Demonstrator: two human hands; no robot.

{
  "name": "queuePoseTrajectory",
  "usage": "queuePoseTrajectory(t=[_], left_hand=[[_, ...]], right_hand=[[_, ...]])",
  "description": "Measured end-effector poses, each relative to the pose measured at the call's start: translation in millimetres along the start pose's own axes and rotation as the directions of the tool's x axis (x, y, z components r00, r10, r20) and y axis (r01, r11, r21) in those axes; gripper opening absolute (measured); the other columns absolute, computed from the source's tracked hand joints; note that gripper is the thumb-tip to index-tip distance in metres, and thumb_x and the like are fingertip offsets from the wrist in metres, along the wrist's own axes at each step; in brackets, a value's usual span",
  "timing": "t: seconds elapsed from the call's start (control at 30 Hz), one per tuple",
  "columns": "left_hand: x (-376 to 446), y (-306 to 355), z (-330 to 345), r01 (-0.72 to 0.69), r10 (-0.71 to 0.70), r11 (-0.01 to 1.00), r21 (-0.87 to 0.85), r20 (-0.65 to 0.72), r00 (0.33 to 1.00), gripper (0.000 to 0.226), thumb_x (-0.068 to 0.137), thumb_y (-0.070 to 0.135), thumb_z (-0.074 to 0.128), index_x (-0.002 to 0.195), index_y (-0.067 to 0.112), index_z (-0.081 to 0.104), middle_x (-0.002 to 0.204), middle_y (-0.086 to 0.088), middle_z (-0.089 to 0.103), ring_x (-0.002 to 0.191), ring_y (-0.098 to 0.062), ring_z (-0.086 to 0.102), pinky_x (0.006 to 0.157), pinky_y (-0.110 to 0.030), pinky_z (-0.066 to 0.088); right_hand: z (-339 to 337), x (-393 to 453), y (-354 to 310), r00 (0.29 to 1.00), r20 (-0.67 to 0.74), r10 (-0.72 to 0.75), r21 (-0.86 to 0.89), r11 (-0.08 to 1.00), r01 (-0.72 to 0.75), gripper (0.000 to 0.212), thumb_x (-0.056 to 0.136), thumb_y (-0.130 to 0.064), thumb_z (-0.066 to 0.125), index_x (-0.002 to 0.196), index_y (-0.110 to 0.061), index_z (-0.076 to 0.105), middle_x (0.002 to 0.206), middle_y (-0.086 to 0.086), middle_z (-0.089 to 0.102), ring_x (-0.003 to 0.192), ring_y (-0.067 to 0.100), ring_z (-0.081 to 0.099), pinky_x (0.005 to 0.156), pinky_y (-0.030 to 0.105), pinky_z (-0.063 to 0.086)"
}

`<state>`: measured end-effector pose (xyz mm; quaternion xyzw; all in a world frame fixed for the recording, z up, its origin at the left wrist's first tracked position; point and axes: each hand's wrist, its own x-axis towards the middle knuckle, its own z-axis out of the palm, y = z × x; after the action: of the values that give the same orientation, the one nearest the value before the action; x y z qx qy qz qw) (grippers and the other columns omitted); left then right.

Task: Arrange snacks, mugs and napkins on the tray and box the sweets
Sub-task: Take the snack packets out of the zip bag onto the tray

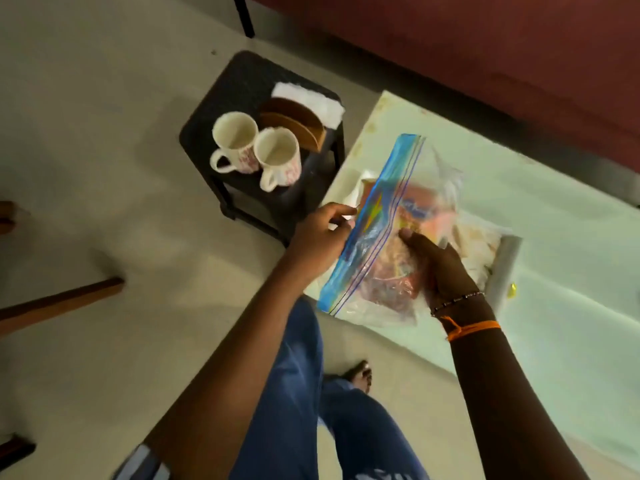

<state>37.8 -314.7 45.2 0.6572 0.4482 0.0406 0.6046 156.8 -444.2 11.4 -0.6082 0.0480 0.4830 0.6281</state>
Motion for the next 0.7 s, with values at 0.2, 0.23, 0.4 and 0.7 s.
queuePoseTrajectory(t=[0.2,0.23,0.4,0.7], left_hand=[[-40.7,-36.0,32.9,-0.010,0.010,0.985,0.172,0.000,1.000,0.016,0.082,0.023,0.065,0.095,0.017,0.060,0.066,0.009,0.052,0.058,-0.009,0.053,0.069,-0.035,0.052],[-46.7,-41.2,33.8,-0.018,0.024,0.979,0.202,-0.025,0.999,0.019,0.080,0.023,0.067,0.096,0.017,0.059,0.063,0.008,0.051,0.051,-0.003,0.050,0.062,-0.027,0.048],[-65.2,-56.5,31.9,-0.090,0.140,0.933,0.347,-0.119,0.983,0.009,0.077,0.022,0.067,0.079,0.019,0.058,0.056,0.008,0.047,0.046,0.003,0.046,0.049,-0.010,0.031],[-77.8,-57.9,61.5,-0.200,0.237,0.947,0.253,-0.128,0.963,0.017,0.081,0.011,0.064,0.097,0.006,0.062,0.085,-0.005,0.065,0.070,-0.007,0.058,0.067,-0.010,0.046]], right_hand=[[-27.9,-37.0,55.2,0.992,0.081,0.092,0.118,0.988,-0.101,0.035,0.086,-0.004,0.052,0.120,0.002,0.051,0.074,-0.003,0.076,0.068,0.009,0.071,0.058,0.019,0.056],[-27.3,-40.6,62.2,0.991,0.090,0.102,0.129,0.985,-0.113,0.035,0.087,-0.004,0.050,0.121,0.003,0.050,0.074,-0.003,0.076,0.068,0.009,0.071,0.058,0.019,0.056],[-15.0,-44.8,80.5,0.970,0.171,0.172,0.080,0.979,-0.188,0.032,0.092,-0.019,0.047,0.119,-0.003,0.051,0.084,0.000,0.075,0.074,0.011,0.070,0.065,0.022,0.057],[11.7,-51.9,64.7,0.976,0.207,-0.072,-0.296,0.946,0.133,0.014,0.077,-0.036,0.055,0.083,-0.026,0.063,0.083,-0.003,0.066,0.080,0.009,0.064,0.078,0.025,0.052]])
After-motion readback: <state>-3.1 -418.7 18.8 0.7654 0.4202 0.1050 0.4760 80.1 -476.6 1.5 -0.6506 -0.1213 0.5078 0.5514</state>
